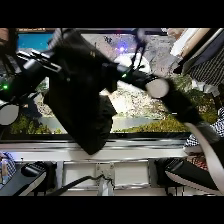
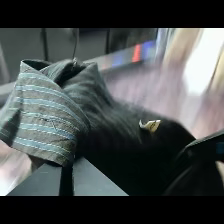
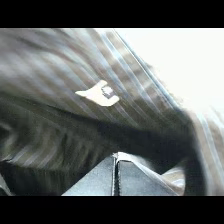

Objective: Fold the clothes and pants, and hang the long-sleeved shirts on hangers.

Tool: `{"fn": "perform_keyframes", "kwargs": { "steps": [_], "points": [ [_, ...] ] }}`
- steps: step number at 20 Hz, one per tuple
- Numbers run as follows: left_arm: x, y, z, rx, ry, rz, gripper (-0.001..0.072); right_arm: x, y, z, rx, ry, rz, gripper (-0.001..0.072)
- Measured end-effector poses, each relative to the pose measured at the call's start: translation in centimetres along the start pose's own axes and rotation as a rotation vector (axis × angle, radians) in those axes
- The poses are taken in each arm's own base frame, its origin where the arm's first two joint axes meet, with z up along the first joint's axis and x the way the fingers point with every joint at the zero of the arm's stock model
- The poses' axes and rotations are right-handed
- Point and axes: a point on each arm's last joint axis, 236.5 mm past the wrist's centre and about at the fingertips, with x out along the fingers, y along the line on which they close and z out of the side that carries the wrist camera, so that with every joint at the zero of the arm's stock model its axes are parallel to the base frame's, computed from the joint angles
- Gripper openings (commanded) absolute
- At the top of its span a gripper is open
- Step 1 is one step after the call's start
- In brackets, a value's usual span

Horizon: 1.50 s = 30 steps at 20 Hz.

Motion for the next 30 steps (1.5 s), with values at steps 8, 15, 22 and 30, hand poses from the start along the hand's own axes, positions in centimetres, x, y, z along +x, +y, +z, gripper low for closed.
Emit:
{"fn": "perform_keyframes", "kwargs": {
  "steps": [8, 15, 22, 30],
  "points": [
    [-4.1, 0.4, 13.0, -0.482, -0.564, -0.123, 0.0020, -13.4, 9.1, 19.8, -0.605, -0.495, -0.013, 0.0026],
    [2.5, 3.4, 3.7, -0.580, -0.248, 0.009, 0.0021, -7.8, 8.1, 13.8, -0.614, -0.155, 0.074, 0.0026],
    [3.0, 9.6, -12.7, -0.632, 0.322, 0.311, 0.0416, 0.0, 3.3, 0.8, -0.530, 0.354, 0.143, 0.0026],
    [-5.1, 19.2, -17.2, -0.417, 0.571, 0.577, 0.0421, 7.7, 1.4, -9.6, -0.554, 0.593, 0.220, 0.0026]
  ]
}}
